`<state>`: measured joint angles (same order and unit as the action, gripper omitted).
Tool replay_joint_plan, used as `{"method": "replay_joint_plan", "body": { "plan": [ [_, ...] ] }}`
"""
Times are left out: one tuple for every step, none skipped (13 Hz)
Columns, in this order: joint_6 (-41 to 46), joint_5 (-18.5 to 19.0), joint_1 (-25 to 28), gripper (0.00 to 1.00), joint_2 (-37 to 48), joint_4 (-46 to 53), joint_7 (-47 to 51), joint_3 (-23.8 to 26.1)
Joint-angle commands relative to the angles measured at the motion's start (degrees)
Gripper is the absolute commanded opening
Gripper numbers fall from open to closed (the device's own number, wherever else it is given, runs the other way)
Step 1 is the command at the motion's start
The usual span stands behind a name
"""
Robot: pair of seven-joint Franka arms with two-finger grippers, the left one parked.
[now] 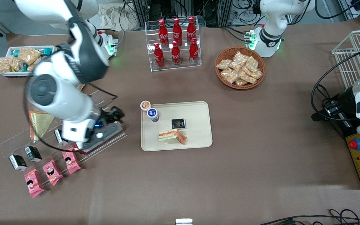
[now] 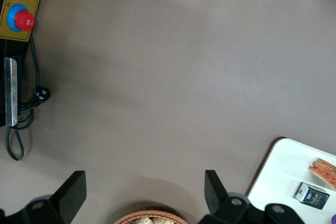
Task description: Place sandwich on tray
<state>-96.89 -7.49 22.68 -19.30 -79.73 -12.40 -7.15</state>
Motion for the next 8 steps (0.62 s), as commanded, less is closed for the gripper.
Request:
{"method": "replay_joint_plan", "body": {
  "plan": [
    [3.54, -0.95, -6.22, 0.99, 3.74, -1.4, 0.89, 0.55],
    [4.94, -0.6, -7.81, 0.99, 4.35, -1.22, 0.89, 0.47],
    [5.39, -0.42, -9.3, 0.99, 4.53, -0.96, 0.89, 0.29],
    [5.48, -0.33, -10.62, 0.99, 4.54, -0.87, 0.8, 0.2],
    [5.57, -0.16, -11.77, 0.99, 4.54, -0.78, 0.54, -0.14],
    [5.92, -0.24, -12.21, 0.99, 4.54, -0.78, 0.54, -0.84],
    [5.66, -0.24, -12.22, 0.99, 4.54, -0.69, 0.62, -1.81],
    [5.66, -0.24, -12.13, 0.99, 4.45, -0.17, 0.54, -2.86]
  ]
}}
